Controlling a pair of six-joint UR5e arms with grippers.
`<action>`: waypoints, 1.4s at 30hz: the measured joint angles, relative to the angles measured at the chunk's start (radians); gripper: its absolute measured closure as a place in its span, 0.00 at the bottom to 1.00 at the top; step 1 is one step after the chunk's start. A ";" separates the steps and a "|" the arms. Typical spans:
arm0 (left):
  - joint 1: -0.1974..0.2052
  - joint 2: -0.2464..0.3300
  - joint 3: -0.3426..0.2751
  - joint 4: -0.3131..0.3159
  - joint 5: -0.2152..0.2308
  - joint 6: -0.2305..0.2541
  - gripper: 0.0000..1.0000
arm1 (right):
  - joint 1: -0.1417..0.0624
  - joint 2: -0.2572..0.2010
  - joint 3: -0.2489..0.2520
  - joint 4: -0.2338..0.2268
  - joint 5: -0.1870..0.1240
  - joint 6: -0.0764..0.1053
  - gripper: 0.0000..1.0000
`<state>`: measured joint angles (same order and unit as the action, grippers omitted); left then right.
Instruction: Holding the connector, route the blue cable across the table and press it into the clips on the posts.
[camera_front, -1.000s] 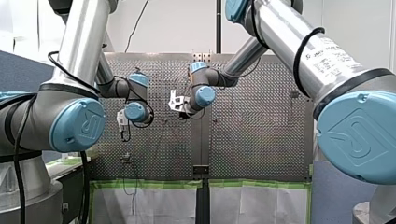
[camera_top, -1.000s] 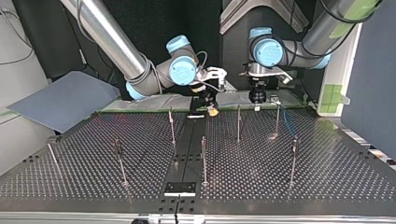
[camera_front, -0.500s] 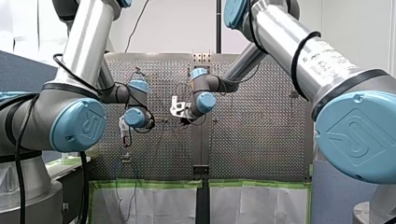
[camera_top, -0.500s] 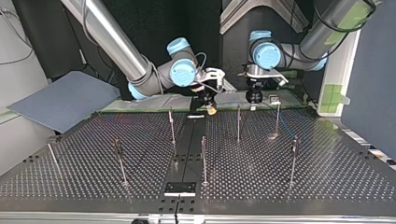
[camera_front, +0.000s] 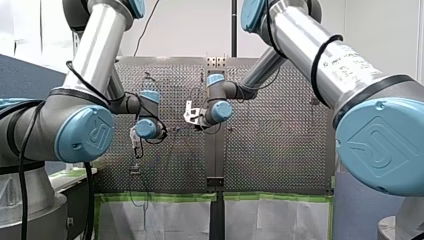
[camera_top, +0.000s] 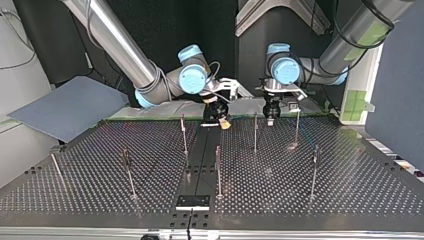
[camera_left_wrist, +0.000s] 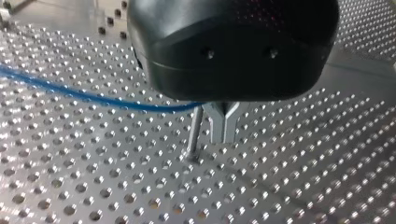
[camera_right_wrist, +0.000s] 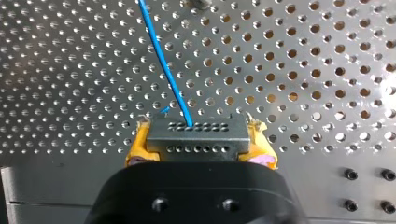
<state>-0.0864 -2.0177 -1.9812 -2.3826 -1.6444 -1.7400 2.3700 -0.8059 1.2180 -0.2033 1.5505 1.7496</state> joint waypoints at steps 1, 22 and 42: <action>0.003 -0.003 0.010 -0.002 0.002 0.000 0.99 | -0.003 0.001 0.000 -0.003 -0.001 0.001 1.00; 0.042 -0.009 0.093 -0.041 0.035 0.010 0.78 | -0.060 0.030 -0.010 -0.029 -0.032 0.018 1.00; 0.021 -0.006 0.080 -0.183 0.004 0.102 0.00 | -0.076 0.031 -0.014 -0.023 -0.038 0.013 1.00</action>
<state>-0.0652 -2.0239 -1.9010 -2.5656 -1.6405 -1.6381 2.2943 -0.7754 1.2037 -0.2263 1.5127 1.7629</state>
